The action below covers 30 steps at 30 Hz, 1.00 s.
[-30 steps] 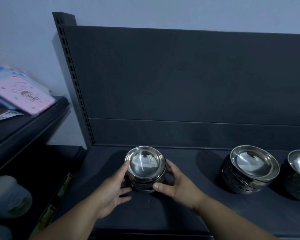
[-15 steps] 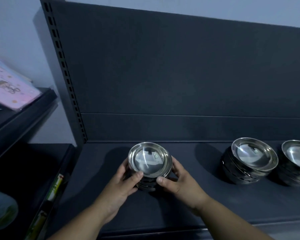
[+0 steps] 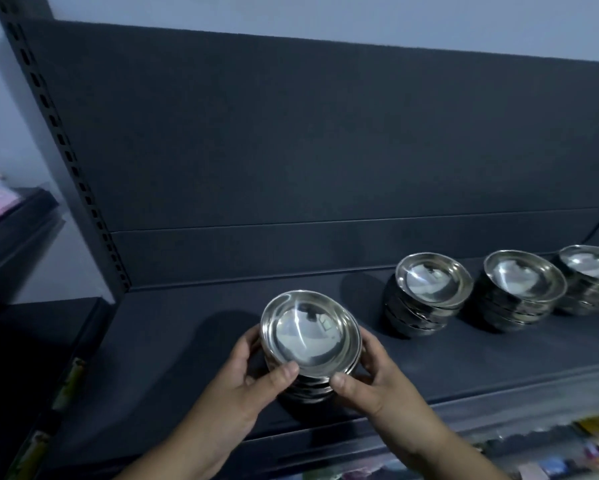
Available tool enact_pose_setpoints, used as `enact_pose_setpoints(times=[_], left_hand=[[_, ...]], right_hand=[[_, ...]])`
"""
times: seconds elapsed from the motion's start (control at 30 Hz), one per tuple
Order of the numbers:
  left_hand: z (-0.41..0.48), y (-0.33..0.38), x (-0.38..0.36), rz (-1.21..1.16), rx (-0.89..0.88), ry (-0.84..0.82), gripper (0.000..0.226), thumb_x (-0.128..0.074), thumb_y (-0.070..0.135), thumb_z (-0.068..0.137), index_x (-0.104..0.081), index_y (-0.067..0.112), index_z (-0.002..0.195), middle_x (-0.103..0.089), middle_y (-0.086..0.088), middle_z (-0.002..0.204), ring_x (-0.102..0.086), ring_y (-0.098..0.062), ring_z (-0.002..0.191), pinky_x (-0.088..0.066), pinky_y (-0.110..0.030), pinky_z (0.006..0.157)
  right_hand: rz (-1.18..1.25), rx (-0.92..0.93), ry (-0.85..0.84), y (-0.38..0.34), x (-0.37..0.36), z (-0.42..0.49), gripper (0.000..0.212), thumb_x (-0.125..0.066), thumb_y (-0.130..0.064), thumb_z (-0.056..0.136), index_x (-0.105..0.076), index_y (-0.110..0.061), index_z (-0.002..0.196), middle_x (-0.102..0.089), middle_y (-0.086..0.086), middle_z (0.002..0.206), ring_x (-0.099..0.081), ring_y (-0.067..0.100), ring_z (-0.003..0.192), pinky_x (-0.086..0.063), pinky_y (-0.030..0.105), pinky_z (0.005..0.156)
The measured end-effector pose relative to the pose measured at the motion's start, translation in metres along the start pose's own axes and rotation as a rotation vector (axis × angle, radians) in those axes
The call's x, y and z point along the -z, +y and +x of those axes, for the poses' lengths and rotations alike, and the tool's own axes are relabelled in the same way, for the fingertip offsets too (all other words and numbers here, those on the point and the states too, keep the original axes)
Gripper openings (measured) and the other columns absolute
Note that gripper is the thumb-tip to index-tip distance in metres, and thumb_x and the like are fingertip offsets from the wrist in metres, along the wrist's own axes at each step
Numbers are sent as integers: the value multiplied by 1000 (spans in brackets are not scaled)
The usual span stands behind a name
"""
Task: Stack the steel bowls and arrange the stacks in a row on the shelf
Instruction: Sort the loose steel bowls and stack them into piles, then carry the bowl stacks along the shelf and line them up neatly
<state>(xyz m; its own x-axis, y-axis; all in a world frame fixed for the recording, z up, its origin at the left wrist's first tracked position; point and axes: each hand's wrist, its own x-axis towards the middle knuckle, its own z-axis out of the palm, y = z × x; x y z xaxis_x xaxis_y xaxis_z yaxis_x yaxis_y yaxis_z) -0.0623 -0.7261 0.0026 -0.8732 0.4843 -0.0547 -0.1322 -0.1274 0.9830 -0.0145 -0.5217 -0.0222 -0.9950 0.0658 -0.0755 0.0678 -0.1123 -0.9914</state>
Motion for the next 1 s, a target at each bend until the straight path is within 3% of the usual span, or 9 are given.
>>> enact_pose_setpoints(times=[0.13, 0.23, 0.37, 0.47, 0.6, 0.7, 0.8, 0.87, 1.0], left_hand=[[2, -10, -64, 28, 6, -50, 80, -78, 51, 54, -45, 43, 126, -64, 31, 116, -61, 4, 111, -50, -29, 94], [1, -19, -136, 43, 17, -124, 81, -79, 57, 51, -45, 48, 123, -63, 32, 115, -61, 3, 111, -51, -28, 89], [-3, -33, -249, 11, 70, -234, 76, -84, 47, 65, -47, 38, 130, -65, 17, 123, -64, -2, 110, -55, -27, 85], [-7, -48, -334, 5, 107, -339, 80, -82, 44, 64, -45, 34, 135, -61, 10, 131, -65, -8, 111, -54, -35, 92], [-14, -64, -439, 4, 133, -496, 73, -82, 41, 67, -48, 31, 131, -66, 9, 124, -67, -14, 107, -49, -48, 100], [-15, -73, -505, -1, 137, -581, 63, -76, 33, 70, -52, 27, 127, -67, 6, 121, -67, -11, 105, -50, -42, 100], [-4, -83, -560, 16, 143, -654, 57, -71, 32, 69, -53, 27, 122, -69, 7, 113, -69, -3, 81, -55, -38, 82], [34, -98, -631, 40, 154, -781, 58, -74, 34, 71, -52, 30, 124, -67, 8, 119, -70, -4, 90, -57, -24, 72], [74, -103, -673, -8, 161, -869, 71, -82, 41, 71, -48, 31, 132, -62, 9, 130, -63, -7, 113, -52, -35, 97]], right_hand=[[35, -6, 84, -8, 54, -45, 103, -95, -42, 49, -45, -31, 138, -63, -8, 133, -64, 19, 119, -55, 38, 93], [41, -16, 183, -15, 115, -92, 98, -93, -43, 51, -46, -34, 137, -62, -11, 131, -66, 17, 115, -57, 33, 86], [16, -20, 312, -27, 207, -167, 100, -95, -50, 47, -47, -41, 135, -61, -13, 133, -63, 19, 119, -53, 50, 98], [10, -11, 409, -34, 273, -226, 98, -94, -49, 49, -47, -41, 135, -61, -11, 132, -62, 19, 120, -52, 49, 100], [14, 16, 550, -41, 348, -299, 102, -95, -50, 46, -47, -41, 135, -60, -9, 133, -63, 21, 119, -56, 45, 92], [12, 38, 650, -45, 393, -342, 97, -92, -45, 51, -46, -39, 136, -62, -8, 131, -64, 22, 116, -55, 52, 95], [13, 31, 743, -52, 432, -369, 92, -86, -38, 59, -43, -36, 140, -58, -8, 134, -66, 19, 114, -59, 41, 89], [38, 59, 848, -52, 496, -380, 83, -84, -30, 65, -44, -34, 138, -60, -7, 132, -67, 17, 112, -60, 33, 80], [45, 93, 872, -61, 538, -370, 78, -85, -28, 69, -46, -34, 136, -59, -5, 132, -69, 16, 108, -60, 32, 81]])
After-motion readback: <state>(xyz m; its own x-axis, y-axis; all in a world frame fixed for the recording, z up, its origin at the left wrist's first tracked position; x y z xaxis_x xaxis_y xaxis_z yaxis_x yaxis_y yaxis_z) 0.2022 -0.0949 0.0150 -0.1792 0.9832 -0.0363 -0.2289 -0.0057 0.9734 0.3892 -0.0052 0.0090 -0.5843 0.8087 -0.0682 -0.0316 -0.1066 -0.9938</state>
